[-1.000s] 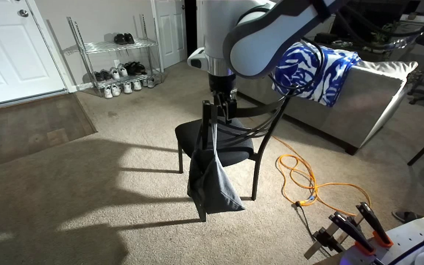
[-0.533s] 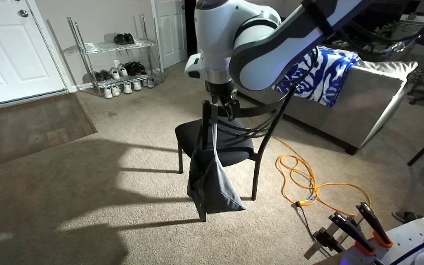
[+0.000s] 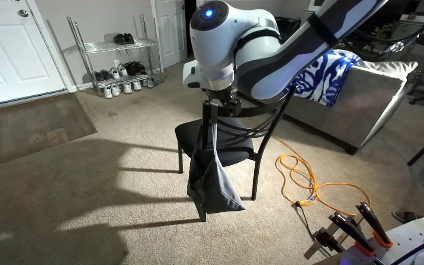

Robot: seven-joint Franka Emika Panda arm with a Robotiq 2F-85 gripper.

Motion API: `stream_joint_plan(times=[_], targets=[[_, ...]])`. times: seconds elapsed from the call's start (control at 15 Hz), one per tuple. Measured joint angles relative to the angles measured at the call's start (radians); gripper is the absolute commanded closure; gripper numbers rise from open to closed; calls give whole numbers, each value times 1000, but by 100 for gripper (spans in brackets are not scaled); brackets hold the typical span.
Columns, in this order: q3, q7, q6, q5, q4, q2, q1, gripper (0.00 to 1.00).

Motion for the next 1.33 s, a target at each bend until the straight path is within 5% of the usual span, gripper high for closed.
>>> stream_joint_plan(times=[0.33, 0.93, 1.33], targets=[[21, 17, -5, -100, -33, 0, 22, 0], [30, 17, -17, -113, -49, 0, 26, 0], [68, 7, -276, -206, -7, 110, 126, 0]])
